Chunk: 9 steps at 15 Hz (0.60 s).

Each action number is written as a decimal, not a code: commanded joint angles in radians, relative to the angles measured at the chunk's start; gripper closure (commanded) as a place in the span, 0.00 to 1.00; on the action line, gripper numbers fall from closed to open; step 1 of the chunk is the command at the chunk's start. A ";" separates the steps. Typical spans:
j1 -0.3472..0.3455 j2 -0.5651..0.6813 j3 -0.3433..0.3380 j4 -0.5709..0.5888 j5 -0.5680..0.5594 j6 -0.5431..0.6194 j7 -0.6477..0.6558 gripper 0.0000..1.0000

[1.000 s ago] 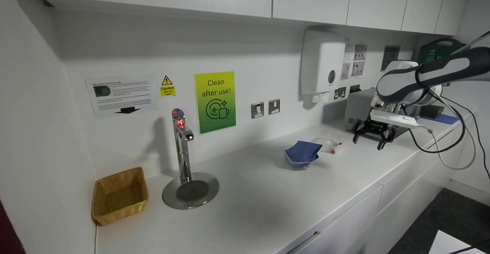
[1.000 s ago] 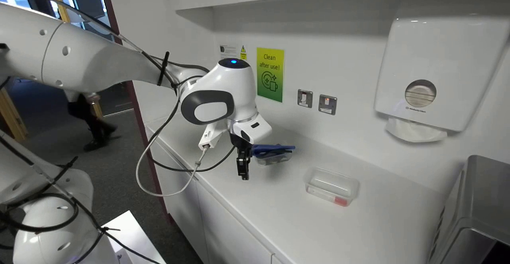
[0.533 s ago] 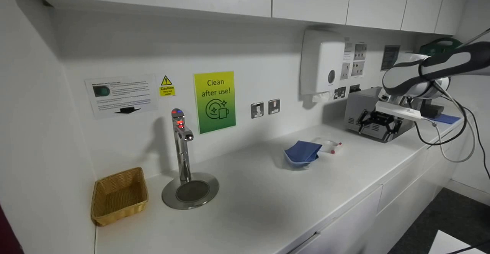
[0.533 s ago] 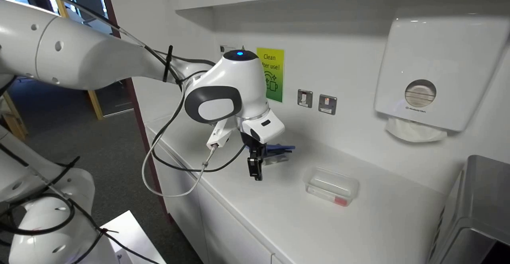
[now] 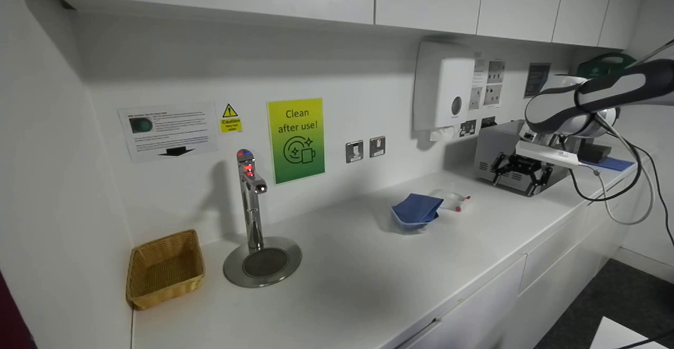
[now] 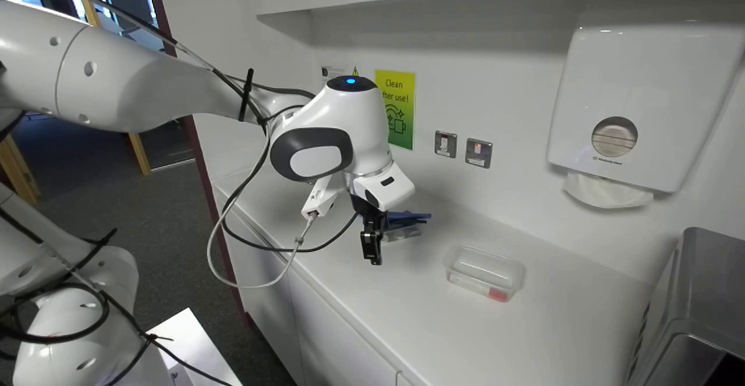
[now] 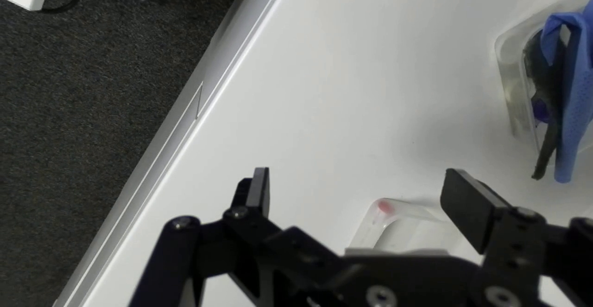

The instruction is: Put the blue towel in the clear bowl on the left then remove the red marker from the bowl on the right.

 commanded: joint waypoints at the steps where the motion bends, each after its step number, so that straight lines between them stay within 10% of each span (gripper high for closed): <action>1: -0.006 0.044 0.012 0.058 0.034 0.018 0.098 0.00; 9: 0.005 0.381 -0.048 0.413 0.130 0.006 0.371 0.00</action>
